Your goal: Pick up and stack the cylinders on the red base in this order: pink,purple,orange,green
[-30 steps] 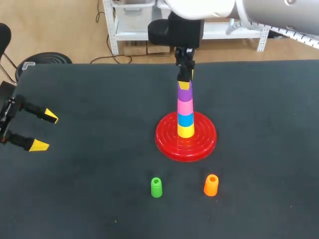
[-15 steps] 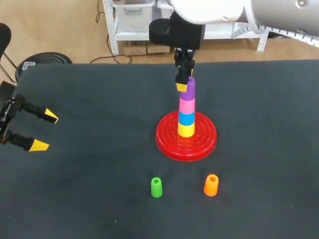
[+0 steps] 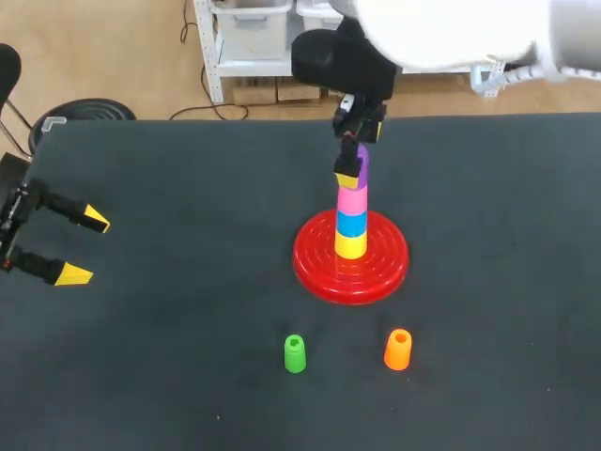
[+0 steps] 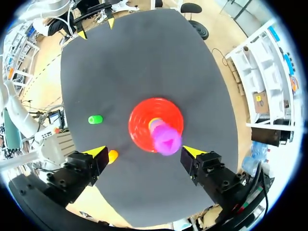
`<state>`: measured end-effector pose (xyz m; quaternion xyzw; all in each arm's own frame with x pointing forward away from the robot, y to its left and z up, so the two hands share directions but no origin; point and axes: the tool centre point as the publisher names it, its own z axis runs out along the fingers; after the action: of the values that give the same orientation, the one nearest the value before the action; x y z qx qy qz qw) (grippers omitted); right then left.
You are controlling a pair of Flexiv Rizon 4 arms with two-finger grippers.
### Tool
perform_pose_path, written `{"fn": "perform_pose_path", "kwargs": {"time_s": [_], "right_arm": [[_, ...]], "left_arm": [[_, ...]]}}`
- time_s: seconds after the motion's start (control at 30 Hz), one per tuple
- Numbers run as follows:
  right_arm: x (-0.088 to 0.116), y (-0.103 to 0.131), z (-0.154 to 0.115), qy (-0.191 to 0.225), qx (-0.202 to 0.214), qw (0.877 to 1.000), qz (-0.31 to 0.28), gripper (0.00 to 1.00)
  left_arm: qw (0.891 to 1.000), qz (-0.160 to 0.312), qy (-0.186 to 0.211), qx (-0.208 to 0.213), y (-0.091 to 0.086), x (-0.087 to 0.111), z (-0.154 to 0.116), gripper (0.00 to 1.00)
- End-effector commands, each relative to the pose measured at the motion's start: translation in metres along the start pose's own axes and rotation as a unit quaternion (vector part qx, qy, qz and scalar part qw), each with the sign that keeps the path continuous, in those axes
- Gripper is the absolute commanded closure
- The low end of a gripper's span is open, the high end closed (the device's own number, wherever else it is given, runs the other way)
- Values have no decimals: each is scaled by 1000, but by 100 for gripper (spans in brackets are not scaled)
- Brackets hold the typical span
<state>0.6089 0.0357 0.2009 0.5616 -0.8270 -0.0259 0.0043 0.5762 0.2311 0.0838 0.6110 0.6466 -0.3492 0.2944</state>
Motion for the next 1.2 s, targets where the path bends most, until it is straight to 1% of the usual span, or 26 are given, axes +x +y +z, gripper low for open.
{"fn": "perform_pose_path", "kwargs": {"time_s": [0.03, 0.23, 0.3, 0.43, 0.47, 0.5, 0.6, 0.67, 0.73, 0.83, 0.87, 1.03, 1.2], "right_arm": [[21, 27, 1, -52, 62, 997, 12, 0], [36, 52, 16, -52, 58, 996, 34, 0], [39, 60, 26, -52, 55, 996, 40, 0], [42, 73, 48, -54, 33, 997, 46, 0], [43, 75, 53, -49, 31, 997, 48, 0], [45, 77, 57, -58, 28, 996, 55, 0], [50, 83, 71, -48, 21, 997, 64, 0], [53, 85, 81, -53, 15, 996, 74, 0], [58, 86, 89, -49, 11, 995, 86, 0], [64, 88, 96, -45, 12, 994, 97, 0], [64, 88, 98, -50, 10, 994, 98, 0], [68, 92, 112, -44, 16, 992, 115, 0], [72, 95, 130, -42, 6, 991, 124, 0]], "left_arm": [[1000, 1, -1, 0, 0, 1, 0, 0], [1000, 1, -1, 0, 0, 1, 0, 0], [1000, 1, -1, 0, 0, 1, 0, 0], [1000, 1, -1, 0, 0, 1, 0, 0], [1000, 1, -1, 0, 0, 1, 0, 0], [1000, 1, -1, 0, 0, 1, 0, 0], [1000, 1, -1, 0, 0, 1, 0, 0], [1000, 1, -1, 0, 0, 1, 0, 0], [1000, 1, -1, 0, 0, 1, 0, 0], [1000, 1, -1, 0, 0, 1, 0, 0], [1000, 1, -1, 0, 0, 1, 0, 0], [1000, 1, -1, 0, 0, 1, 0, 0], [1000, 1, -1, 0, 0, 1, 0, 0]]}}
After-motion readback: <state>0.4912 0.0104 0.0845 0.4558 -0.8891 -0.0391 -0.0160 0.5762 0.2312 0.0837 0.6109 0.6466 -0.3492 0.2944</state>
